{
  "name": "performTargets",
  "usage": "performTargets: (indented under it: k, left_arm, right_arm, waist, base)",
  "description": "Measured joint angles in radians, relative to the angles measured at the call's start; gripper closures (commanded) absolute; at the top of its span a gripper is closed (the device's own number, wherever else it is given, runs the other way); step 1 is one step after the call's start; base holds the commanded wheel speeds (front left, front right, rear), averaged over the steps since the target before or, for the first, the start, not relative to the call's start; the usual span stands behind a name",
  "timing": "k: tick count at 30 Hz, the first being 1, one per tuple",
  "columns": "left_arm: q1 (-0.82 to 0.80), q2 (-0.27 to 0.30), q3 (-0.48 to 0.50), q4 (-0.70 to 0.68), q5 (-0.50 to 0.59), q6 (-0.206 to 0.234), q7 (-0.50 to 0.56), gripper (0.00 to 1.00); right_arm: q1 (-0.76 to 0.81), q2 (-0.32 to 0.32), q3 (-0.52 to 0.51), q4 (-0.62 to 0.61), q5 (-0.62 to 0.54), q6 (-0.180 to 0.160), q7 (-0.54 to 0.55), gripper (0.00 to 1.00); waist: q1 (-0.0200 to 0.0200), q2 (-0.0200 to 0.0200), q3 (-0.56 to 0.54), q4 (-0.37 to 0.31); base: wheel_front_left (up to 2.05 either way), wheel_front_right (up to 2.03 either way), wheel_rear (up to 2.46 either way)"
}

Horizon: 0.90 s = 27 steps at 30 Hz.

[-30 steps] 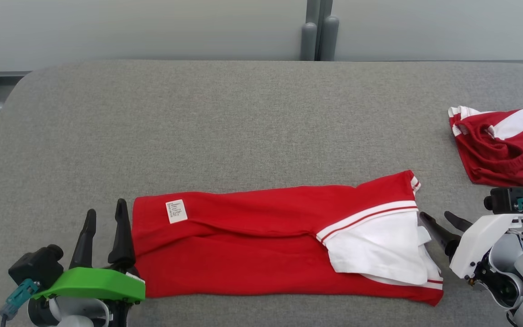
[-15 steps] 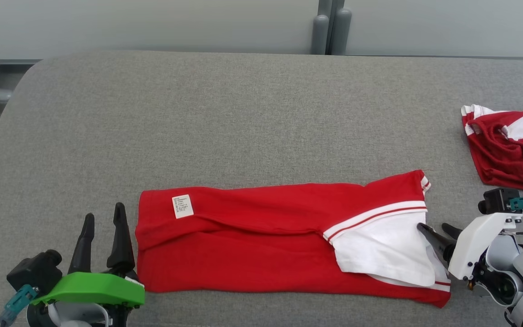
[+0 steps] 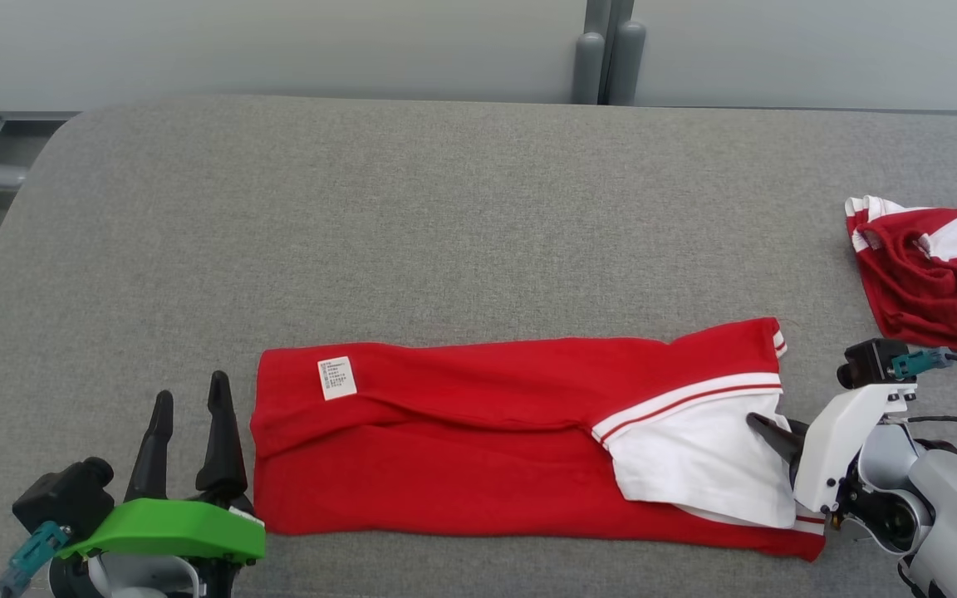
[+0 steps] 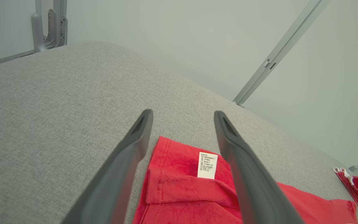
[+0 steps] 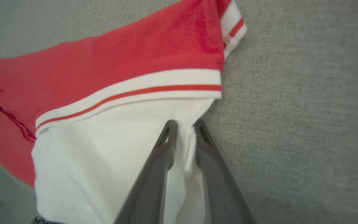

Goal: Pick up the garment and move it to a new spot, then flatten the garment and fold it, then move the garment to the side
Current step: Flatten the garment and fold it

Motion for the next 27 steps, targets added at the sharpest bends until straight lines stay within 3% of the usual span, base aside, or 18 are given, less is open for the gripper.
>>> performTargets:
  k: [2, 17, 27]
  left_arm:
    - [0.002, 0.0, 0.0, 0.0, 0.0, 0.0, 0.0, 0.0]
    - [0.027, 0.002, 0.031, -0.02, 0.003, 0.009, 0.009, 0.0]
    - [0.035, 0.001, 0.044, -0.031, 0.003, 0.009, 0.009, 0.0]
  right_arm:
    - [0.0, 0.0, 0.01, 0.0, -0.001, 0.0, 0.001, 1.0]
    - [-0.048, -0.007, -0.006, -0.008, 0.025, 0.001, -0.038, 1.0]
    - [-0.084, -0.108, -0.037, -0.006, 0.028, 0.002, -0.052, 1.0]
  waist:
    - [0.0, 0.0, -0.002, 0.001]
    - [0.0, 0.0, -0.006, -0.021]
    - [0.0, 0.0, -0.005, -0.072]
  base:
    - [0.0, 0.0, 0.0]
    - [0.0, 0.0, 0.0]
    - [0.0, 0.0, 0.0]
